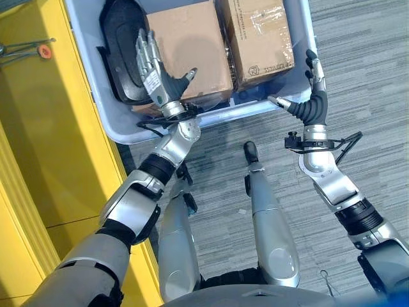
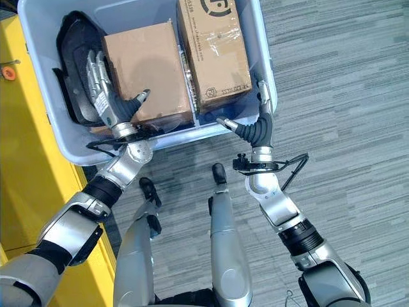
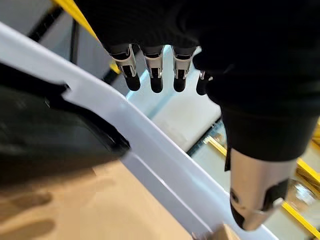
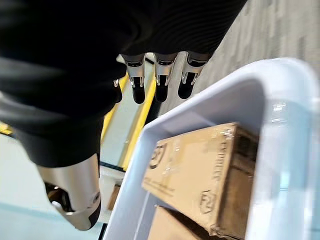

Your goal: Move parts from the plastic box to the shelf.

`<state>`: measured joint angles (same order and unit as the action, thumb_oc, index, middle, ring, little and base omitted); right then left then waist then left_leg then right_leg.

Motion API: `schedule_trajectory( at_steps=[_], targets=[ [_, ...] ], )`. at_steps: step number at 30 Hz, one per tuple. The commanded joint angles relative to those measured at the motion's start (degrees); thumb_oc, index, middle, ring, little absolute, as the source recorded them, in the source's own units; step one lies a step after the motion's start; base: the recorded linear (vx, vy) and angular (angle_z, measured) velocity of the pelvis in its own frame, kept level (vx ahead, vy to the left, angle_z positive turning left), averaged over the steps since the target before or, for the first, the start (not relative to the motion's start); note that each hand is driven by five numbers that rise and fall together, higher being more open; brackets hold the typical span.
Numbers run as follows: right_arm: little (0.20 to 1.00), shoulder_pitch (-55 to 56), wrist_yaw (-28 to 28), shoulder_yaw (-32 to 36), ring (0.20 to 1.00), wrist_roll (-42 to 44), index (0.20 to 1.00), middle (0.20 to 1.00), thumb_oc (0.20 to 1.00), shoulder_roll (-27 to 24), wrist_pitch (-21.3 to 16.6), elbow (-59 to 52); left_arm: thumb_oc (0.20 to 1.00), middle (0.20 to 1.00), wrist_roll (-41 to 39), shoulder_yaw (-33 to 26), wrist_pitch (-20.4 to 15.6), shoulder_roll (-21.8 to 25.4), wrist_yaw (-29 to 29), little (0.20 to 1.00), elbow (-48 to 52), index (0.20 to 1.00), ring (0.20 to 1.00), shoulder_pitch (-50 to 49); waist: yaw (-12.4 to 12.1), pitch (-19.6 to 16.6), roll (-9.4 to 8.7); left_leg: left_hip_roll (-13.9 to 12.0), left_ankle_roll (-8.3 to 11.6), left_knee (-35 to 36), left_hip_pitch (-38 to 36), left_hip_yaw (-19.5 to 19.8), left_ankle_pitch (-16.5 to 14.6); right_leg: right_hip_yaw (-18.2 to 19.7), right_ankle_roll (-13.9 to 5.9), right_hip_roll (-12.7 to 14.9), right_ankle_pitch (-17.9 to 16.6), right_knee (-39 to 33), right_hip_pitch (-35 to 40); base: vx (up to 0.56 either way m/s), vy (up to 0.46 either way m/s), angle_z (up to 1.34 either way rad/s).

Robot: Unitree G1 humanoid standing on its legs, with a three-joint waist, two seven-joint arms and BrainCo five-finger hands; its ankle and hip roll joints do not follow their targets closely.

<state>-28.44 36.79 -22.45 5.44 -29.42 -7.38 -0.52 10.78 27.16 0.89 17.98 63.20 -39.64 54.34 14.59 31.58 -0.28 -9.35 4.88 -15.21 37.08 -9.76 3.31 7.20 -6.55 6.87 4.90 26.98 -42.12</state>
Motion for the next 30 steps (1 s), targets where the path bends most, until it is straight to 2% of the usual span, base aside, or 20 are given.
schedule_trajectory(
  at_steps=[1, 8, 9, 10, 11, 12, 13, 14, 15, 16, 20, 21, 24, 25, 28, 30],
  targets=[
    [1.0, -0.81, 1.27, 1.56, 1.0, 1.52, 1.0, 1.0, 1.0, 1.65, -3.38, -2.68, 1.0, 1.0, 1.89, 1.17, -1.57, -0.07, -0.02, 1.0, -3.53, 1.0, 1.0, 3.37, -0.48, -1.79, -1.67, 3.78, -1.32, 0.86, 0.56, -1.82, -2.57, -5.38, 4.65, -7.09, 5.55, 4.25, 0.54, -0.01, -0.002, -0.03],
    [1.0, -1.37, 0.73, 1.04, 1.0, 2.38, 1.0, 1.0, 1.0, 2.3, -3.79, -2.17, 1.0, 1.0, -3.02, 1.48, -3.28, -1.29, -2.74, 1.0, -6.37, 1.0, 1.0, 5.74, 0.23, -1.79, -2.42, 3.68, -1.38, -0.48, 2.09, -2.42, -2.98, -5.0, 4.68, -7.4, 5.2, 4.61, -0.98, 0.0, -0.021, -0.06],
    [1.0, -1.33, 0.91, 0.84, 1.0, 2.66, 1.0, 1.0, 1.0, 2.4, -3.36, -2.0, 1.0, 1.0, -5.61, 1.03, -3.69, -1.94, -1.29, 1.0, -7.68, 1.0, 1.0, 6.02, 0.63, -1.79, -2.93, 4.0, -0.95, -1.37, 1.16, -1.99, -4.74, -4.67, 4.35, -7.24, 6.58, 5.01, 0.09, 0.0, -0.05, -0.08],
    [1.0, -1.71, 0.94, 0.93, 1.0, 2.62, 1.0, 1.0, 1.0, 2.34, -3.34, -2.07, 1.0, 1.0, -5.67, 0.93, -3.67, -1.84, -1.02, 1.0, -7.7, 1.0, 1.0, 6.42, 0.48, -1.79, -2.83, 3.68, -1.32, -1.05, 2.3, -2.54, -3.3, -4.84, 4.61, -7.45, 5.24, 4.87, -1.25, 0.01, -0.052, -0.07],
    [1.0, -1.68, 1.17, 0.94, 1.0, 2.13, 1.0, 1.0, 1.0, 2.26, -3.3, -2.07, 1.0, 1.0, -5.39, 0.38, -3.05, -1.87, 1.31, 1.0, -8.0, 1.0, 1.0, 6.61, 0.56, -1.79, -2.94, 3.66, -1.31, -1.27, 2.39, -2.6, -3.43, -4.8, 4.62, -7.48, 5.29, 4.97, -1.37, 0.01, -0.034, -0.04],
    [1.0, -1.14, 1.43, 0.9, 1.0, 1.12, 1.0, 1.0, 1.0, 2.32, -3.14, -2.14, 1.0, 1.0, -4.85, -0.2, -2.54, -1.93, 5.21, 1.0, -8.66, 1.0, 1.0, 6.4, 0.83, -1.79, -3.22, 3.92, -0.95, -1.9, 1.47, -2.11, -4.97, -4.53, 4.41, -7.31, 6.65, 5.27, -0.26, 0.01, -0.033, -0.04],
    [1.0, -1.45, 1.41, 1.01, 1.0, 1.16, 1.0, 1.0, 1.0, 2.29, -3.13, -2.26, 1.0, 1.0, -4.91, -0.31, -2.6, -1.77, 5.73, 1.0, -8.6, 1.0, 1.0, 6.74, 0.67, -1.79, -3.11, 3.6, -1.33, -1.55, 2.59, -2.66, -3.52, -4.71, 4.66, -7.52, 5.3, 5.11, -1.59, 0.07, -0.018, -0.03],
    [1.0, -0.98, 1.48, 0.83, 1.0, 1.62, 1.0, 1.0, 1.0, 2.29, -2.97, -2.34, 1.0, 1.0, -4.29, -0.79, -2.01, -1.85, 7.78, 1.0, -8.74, 1.0, 1.0, 6.38, 0.77, -1.79, -3.27, 3.91, -0.94, -1.99, 1.55, -2.05, -5.0, -4.5, 4.41, -7.33, 6.69, 5.34, -0.32, -0.07, -0.039, -0.03],
    [1.0, -1.22, 1.93, 0.91, 1.0, 1.0, 1.0, 1.0, 1.0, 2.37, -2.82, -2.5, 1.0, 1.0, -2.67, -1.13, -1.39, -1.44, 10.69, 1.0, -8.99, 1.0, 1.0, 6.81, 0.51, -1.79, -3.19, 3.57, -1.26, -1.51, 2.71, -2.48, -3.42, -4.69, 4.64, -7.58, 5.23, 5.11, -1.72, 0.0, -0.037, -0.02],
    [1.0, -1.24, 2.31, 0.95, 1.0, 0.52, 1.0, 1.0, 1.0, 2.45, -2.83, -2.56, 1.0, 1.0, -1.78, -1.14, -1.67, -1.26, 13.11, 1.0, -9.16, 1.0, 1.0, 6.93, 0.48, -1.79, -3.24, 3.53, -1.27, -1.41, 2.75, -2.5, -3.37, -4.65, 4.63, -7.61, 5.13, 4.99, -1.78, -0.07, -0.051, -0.02],
    [1.0, 0.53, 5.67, 0.92, 1.0, -1.59, 1.0, 1.0, 1.0, 2.48, -3.95, -3.61, 1.0, 1.0, 8.93, -0.86, -3.98, 0.03, 24.24, 1.0, -7.04, 1.0, 1.0, 7.1, 0.08, -1.79, -3.25, 3.57, -1.38, -0.66, 2.71, -2.32, -3.13, -4.65, 4.67, -7.66, 4.98, 4.61, -1.62, -0.01, -0.031, 0.01],
    [1.0, 1.29, 6.64, 1.06, 1.0, -2.65, 1.0, 1.0, 1.0, 2.4, -4.51, -3.94, 1.0, 1.0, 12.37, -0.59, -4.43, 0.32, 28.48, 1.0, -5.26, 1.0, 1.0, 6.85, -0.1, -1.79, -3.09, 3.68, -1.39, -0.22, 2.56, -2.21, -2.97, -4.67, 4.69, -7.71, 4.9, 4.33, -1.39, 0.0, 0.0, 0.0],
    [1.0, 1.58, 8.51, 0.86, 1.0, -3.82, 1.0, 1.0, 1.0, 2.36, -4.63, -4.57, 1.0, 1.0, 19.13, -0.37, -1.9, 2.01, 29.3, 1.0, -0.21, 1.0, 1.0, 7.66, -0.29, -1.79, -2.86, 3.74, -1.34, -0.02, 2.69, -1.95, -2.94, -4.8, 4.9, -7.68, 5.15, 4.61, -1.48, 0.0, 0.0, 0.0],
    [1.0, 1.48, 9.29, 0.65, 1.0, -4.78, 1.0, 1.0, 1.0, 2.2, -4.72, -4.84, 1.0, 1.0, 21.82, -0.53, 0.54, 3.21, 29.3, 1.0, 3.3, 1.0, 1.0, 8.54, -0.31, -1.79, -2.66, 3.82, -1.26, 0.15, 2.73, -1.83, -2.89, -4.79, 5.01, -7.69, 5.34, 4.64, -1.37, 0.0, 0.0, 0.0],
    [1.0, 1.08, 9.05, 0.53, 1.0, -5.07, 1.0, 1.0, 1.0, 2.09, -4.25, -5.04, 1.0, 1.0, 22.83, -0.14, 3.15, 4.54, 29.3, 1.0, 5.47, 1.0, 1.0, 10.04, -0.15, -1.79, -2.47, 3.88, -1.16, 0.11, 2.72, -1.81, -2.89, -4.82, 5.16, -7.68, 5.52, 4.78, -1.29, 0.0, 0.06, 0.01],
    [1.0, 0.34, 8.24, 0.07, 1.0, -4.98, 1.0, 1.0, 1.0, 1.94, -3.73, -4.77, 1.0, 1.0, 20.53, 0.51, 4.91, 5.77, 29.3, 1.0, 5.71, 1.0, 1.0, 11.89, -0.03, -1.79, -2.24, 3.92, -1.12, -0.02, 2.83, -1.87, -2.85, -4.87, 5.33, -7.66, 5.64, 4.87, -1.3, 0.01, 0.089, 0.01]
  ],
)
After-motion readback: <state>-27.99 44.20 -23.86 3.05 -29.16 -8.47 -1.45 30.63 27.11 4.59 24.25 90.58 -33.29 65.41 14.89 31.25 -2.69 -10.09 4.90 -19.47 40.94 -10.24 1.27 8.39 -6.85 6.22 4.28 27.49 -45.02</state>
